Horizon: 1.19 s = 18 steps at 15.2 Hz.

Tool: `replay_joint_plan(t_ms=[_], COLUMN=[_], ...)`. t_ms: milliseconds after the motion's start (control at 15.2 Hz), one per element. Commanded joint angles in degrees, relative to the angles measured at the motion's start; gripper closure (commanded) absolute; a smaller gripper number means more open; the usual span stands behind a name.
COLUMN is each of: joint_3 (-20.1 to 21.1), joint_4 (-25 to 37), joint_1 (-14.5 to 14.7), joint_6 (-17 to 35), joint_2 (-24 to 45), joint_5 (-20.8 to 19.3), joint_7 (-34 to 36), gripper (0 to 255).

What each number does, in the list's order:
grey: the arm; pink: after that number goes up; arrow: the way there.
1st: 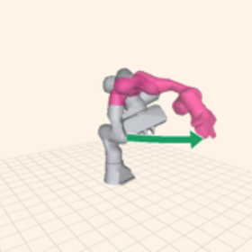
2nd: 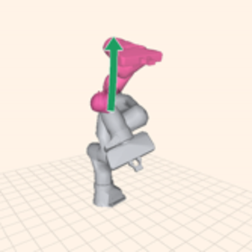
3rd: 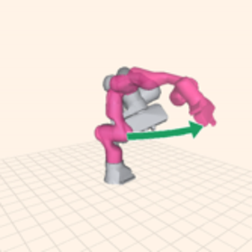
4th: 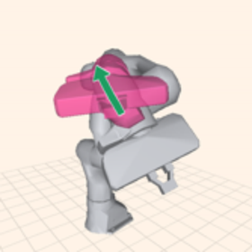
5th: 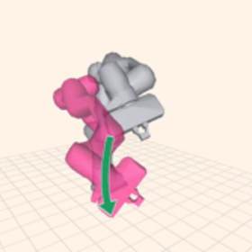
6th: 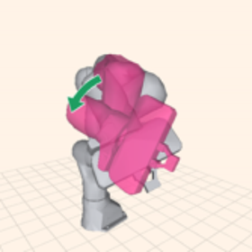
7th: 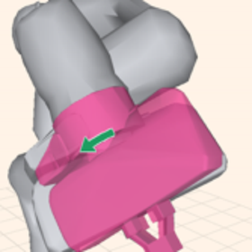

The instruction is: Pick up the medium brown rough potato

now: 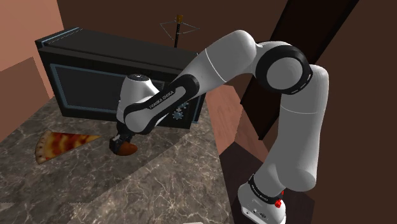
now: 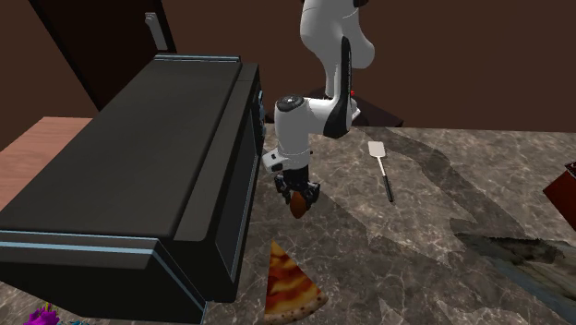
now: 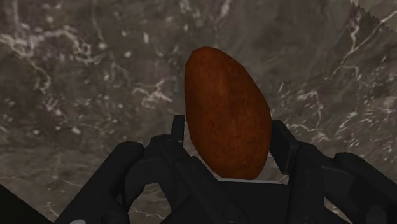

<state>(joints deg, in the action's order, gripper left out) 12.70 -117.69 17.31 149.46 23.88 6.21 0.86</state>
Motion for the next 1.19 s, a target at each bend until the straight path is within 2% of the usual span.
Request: replay_joint_plan(t_ms=[0, 1122], joint_3=[0.0, 0.6], joint_4=[-0.1, 1.7], joint_1=[0.0, -0.7], joint_6=[0.1, -9.6], joint_2=[0.0, -8.0], joint_5=[0.0, 0.9], joint_7=[0.0, 0.6], gripper=[255, 255])
